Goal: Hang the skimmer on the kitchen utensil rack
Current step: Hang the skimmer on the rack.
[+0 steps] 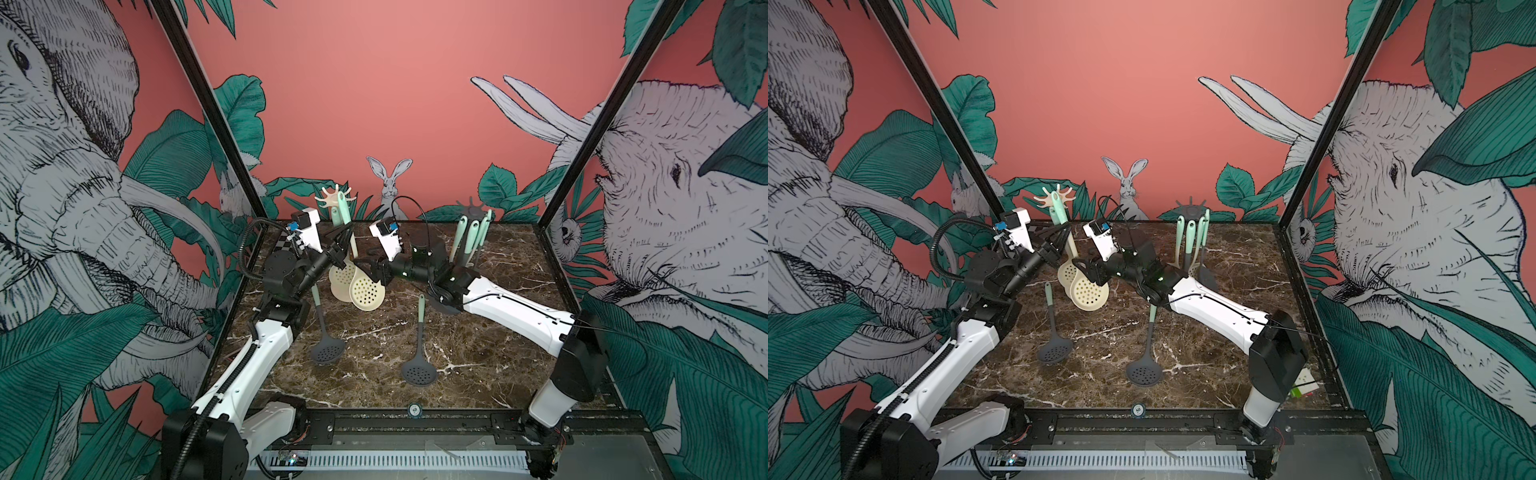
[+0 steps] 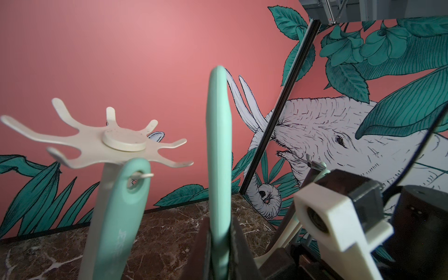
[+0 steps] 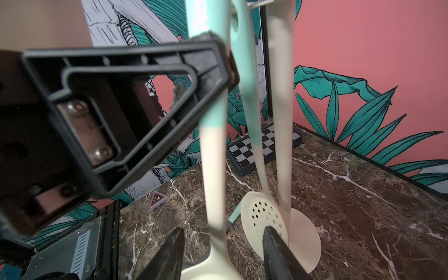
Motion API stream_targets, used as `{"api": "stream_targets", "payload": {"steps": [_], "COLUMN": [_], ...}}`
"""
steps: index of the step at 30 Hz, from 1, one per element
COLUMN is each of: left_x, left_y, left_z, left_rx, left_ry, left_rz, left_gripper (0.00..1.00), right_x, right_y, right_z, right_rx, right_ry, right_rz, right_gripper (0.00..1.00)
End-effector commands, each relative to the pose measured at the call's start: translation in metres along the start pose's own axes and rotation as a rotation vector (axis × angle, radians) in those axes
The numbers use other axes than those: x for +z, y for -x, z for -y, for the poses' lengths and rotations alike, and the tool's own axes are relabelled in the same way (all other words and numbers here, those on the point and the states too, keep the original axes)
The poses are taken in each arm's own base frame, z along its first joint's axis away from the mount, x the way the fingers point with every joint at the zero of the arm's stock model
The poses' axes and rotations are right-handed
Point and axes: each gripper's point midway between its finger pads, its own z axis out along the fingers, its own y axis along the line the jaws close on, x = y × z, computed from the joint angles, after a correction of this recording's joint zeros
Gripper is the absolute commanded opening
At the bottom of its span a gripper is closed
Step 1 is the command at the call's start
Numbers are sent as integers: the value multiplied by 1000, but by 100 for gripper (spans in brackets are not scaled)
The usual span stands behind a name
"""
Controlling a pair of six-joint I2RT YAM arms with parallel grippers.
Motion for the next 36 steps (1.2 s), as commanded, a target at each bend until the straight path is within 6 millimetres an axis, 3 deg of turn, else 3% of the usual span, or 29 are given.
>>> {"api": "stream_targets", "payload": {"steps": [1,6,17,26,36], "left_x": [-1,-2,-5,-11,-27], "left_y": [13,12,15,24,38], "left_z": [10,10,5,12,23], "left_rx": [-12,-30,7,80,160], "left_ry": [-43,-45,-1,13,29], "left_rz": [61,77,80,66,94], "left_gripper": [0,0,0,34,42], "right_x": [5,17,14,-9,-26], "right_y": [20,21,24,23,15], "right_z": [-2,5,13,0,1], "right_rx": [-14,-6,-62,-133,-81], "right_ry": [2,-22,-73,32,209], "right_rz": [50,48,49,40,18], "right_gripper": [51,48,7,0,0]}}
